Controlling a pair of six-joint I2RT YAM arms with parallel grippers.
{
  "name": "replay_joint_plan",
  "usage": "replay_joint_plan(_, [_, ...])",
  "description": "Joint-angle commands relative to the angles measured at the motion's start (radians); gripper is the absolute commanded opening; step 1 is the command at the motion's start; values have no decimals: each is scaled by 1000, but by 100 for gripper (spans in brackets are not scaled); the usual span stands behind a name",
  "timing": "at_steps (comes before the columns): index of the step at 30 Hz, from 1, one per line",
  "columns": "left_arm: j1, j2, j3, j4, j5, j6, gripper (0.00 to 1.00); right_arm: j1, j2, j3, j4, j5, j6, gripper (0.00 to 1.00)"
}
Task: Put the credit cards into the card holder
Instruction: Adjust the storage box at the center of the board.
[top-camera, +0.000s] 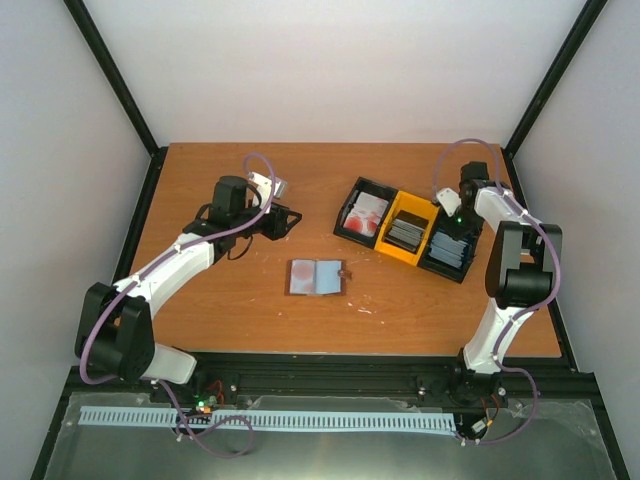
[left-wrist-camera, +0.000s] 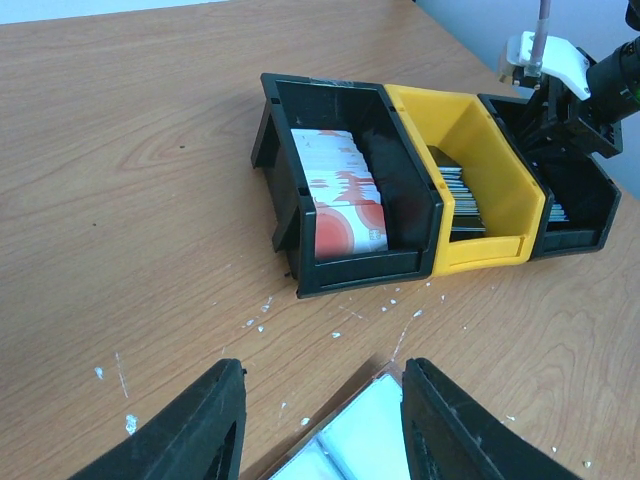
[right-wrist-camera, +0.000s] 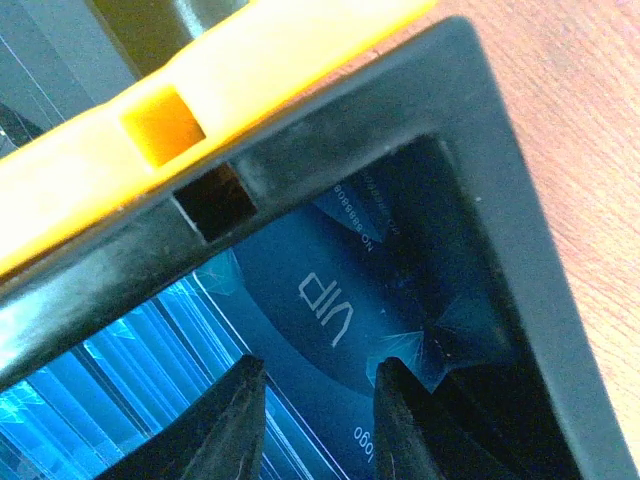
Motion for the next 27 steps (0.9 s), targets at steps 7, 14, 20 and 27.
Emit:
replay_joint_plan(7, [4, -8, 27, -5, 18, 16, 44, -14, -8, 23, 38, 26, 18, 26])
replay_joint_plan(14, [4, -7, 29, -5, 23, 15, 44, -14, -4, 5, 66, 53, 13, 19])
replay_joint_plan(20, [4, -2, 30, -5, 29, 14, 44, -13, -13, -12, 106, 92, -13, 19])
replay_joint_plan(27, [4, 4, 33, -4, 44, 18, 41, -13, -15, -43, 122, 67, -95, 18])
